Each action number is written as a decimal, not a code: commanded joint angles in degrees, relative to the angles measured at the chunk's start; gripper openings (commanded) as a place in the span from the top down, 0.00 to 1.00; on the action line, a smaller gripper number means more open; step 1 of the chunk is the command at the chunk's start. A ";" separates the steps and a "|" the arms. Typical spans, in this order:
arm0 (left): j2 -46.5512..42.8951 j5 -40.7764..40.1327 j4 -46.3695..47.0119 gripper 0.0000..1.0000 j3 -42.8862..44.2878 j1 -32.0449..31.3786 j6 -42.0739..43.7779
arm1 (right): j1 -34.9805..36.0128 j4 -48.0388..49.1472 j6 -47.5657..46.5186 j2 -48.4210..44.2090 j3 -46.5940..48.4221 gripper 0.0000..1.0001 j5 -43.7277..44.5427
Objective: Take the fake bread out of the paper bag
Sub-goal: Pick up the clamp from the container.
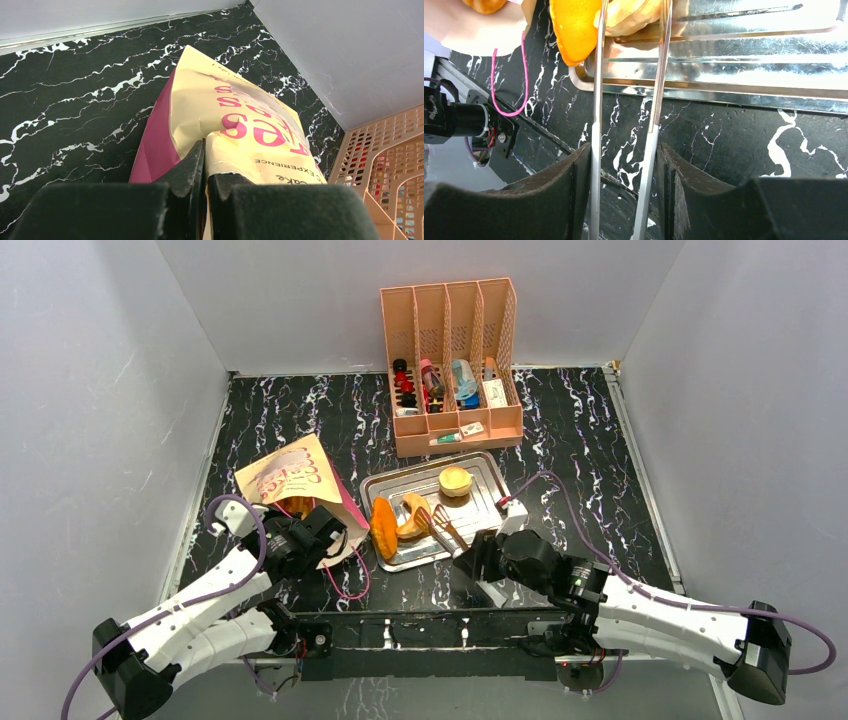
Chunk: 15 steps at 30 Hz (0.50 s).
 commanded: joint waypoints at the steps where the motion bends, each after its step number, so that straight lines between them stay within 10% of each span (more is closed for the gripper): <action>1: -0.56 -1.07 -0.05 0.97 0.24 0.19 0.01 | 0.33 1.40 0.56 -1.56 3.84 0.56 2.03; 15: -0.84 -0.62 1.54 0.97 -0.24 0.19 1.85 | 0.55 0.07 0.90 -3.67 9.17 0.68 -3.37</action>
